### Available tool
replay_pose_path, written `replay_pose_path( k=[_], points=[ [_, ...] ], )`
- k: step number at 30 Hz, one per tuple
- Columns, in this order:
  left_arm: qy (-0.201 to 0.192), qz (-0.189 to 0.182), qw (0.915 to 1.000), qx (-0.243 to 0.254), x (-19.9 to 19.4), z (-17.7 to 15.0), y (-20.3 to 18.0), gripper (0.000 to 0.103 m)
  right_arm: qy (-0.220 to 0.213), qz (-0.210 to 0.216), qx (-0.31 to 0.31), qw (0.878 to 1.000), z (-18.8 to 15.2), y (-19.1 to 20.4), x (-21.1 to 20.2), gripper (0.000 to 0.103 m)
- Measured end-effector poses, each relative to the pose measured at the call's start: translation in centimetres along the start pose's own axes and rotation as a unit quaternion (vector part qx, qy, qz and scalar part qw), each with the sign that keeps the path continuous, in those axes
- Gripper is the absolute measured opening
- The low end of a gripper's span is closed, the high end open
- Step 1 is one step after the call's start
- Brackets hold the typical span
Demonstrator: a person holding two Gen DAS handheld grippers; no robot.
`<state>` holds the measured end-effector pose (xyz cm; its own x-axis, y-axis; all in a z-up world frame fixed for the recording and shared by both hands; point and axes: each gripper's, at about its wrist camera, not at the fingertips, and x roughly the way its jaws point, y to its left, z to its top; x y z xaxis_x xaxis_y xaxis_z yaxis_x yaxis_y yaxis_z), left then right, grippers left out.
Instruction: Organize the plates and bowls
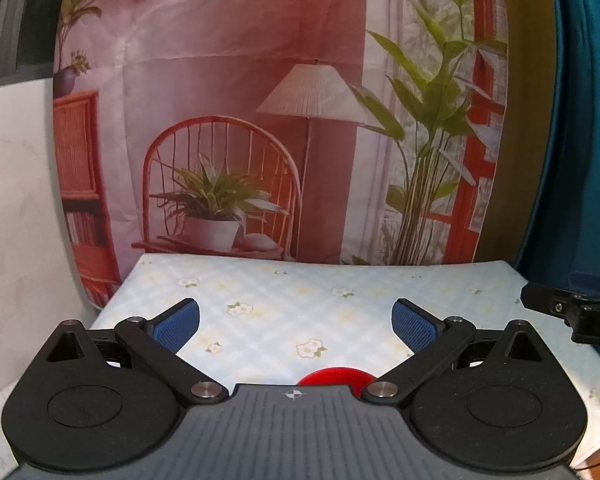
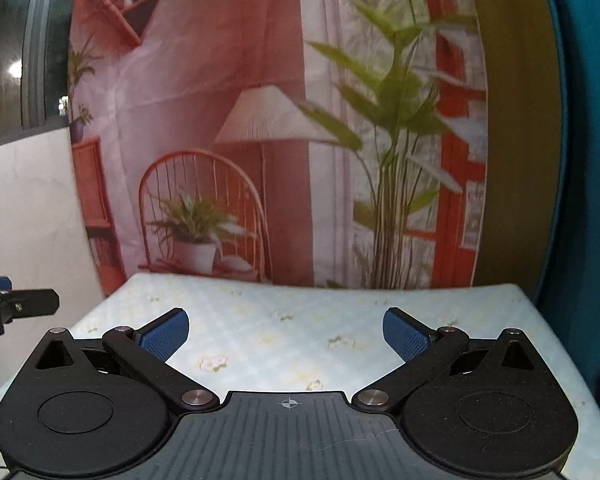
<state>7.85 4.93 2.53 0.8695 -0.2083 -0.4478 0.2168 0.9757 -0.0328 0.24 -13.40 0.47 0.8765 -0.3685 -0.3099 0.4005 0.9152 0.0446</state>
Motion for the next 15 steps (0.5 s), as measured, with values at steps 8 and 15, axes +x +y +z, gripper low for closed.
replay_pose_path(
  k=[8,15],
  points=[
    [-0.017,0.014,0.9997,0.004,-0.6,0.6,-0.2,0.103,-0.020,-0.009,0.017,1.000,0.1,-0.1,-1.5,0.103],
    [-0.020,0.033,0.9988,0.030,-1.2,0.1,-1.0,0.103,-0.012,-0.020,0.022,0.999,-0.6,0.0,-1.5,0.103]
  ],
)
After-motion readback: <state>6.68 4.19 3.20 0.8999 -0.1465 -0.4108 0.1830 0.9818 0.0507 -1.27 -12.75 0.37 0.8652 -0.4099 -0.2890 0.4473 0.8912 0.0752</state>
